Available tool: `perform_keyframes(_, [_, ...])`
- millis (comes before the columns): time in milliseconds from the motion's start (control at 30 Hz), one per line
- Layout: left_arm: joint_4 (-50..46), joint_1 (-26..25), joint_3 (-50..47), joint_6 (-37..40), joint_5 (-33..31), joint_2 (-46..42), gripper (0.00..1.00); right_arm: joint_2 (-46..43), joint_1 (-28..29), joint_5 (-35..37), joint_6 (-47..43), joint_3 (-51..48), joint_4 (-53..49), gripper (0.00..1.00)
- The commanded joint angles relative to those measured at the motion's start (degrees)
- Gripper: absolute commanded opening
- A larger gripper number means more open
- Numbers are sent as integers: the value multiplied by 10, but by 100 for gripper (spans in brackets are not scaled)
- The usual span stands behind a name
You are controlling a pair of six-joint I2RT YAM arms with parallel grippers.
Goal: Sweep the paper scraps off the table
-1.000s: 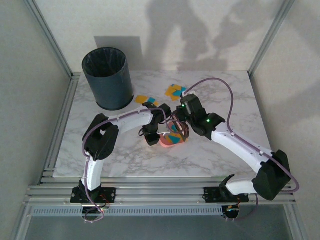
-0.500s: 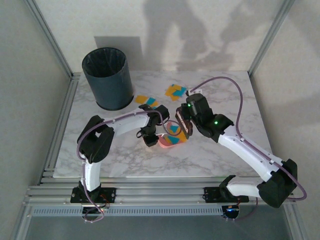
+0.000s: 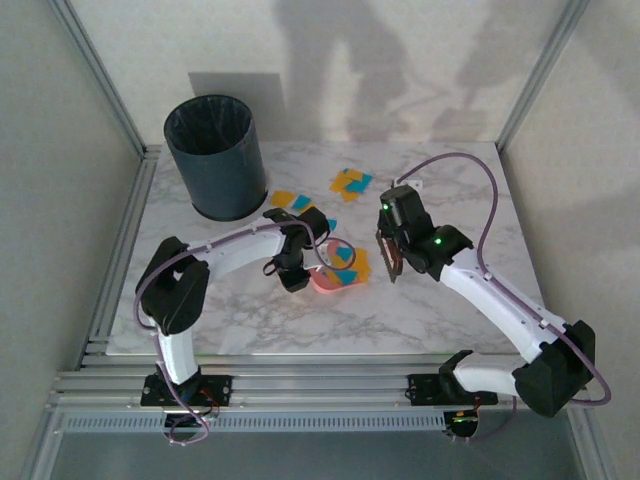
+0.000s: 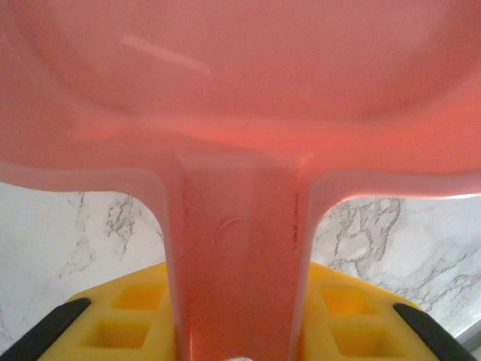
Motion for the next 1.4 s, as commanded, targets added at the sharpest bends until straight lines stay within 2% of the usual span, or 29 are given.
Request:
perform_keyframes(0, [-3,10,-16,11,9,-25,0,6,-6,27,21,-9,-3,0])
perform_keyframes(500, [-28,11,-55,-1,-2,-34,0,45,-4,6,53,-18,11,0])
perform_keyframes(900, [-41,-3,-28,11,8,-6,0,85,59,82,111,-21,9,0])
perform_keyframes(1367, [-49,-9,-9,8,0,32,0,100,105,17,117,-25,65,0])
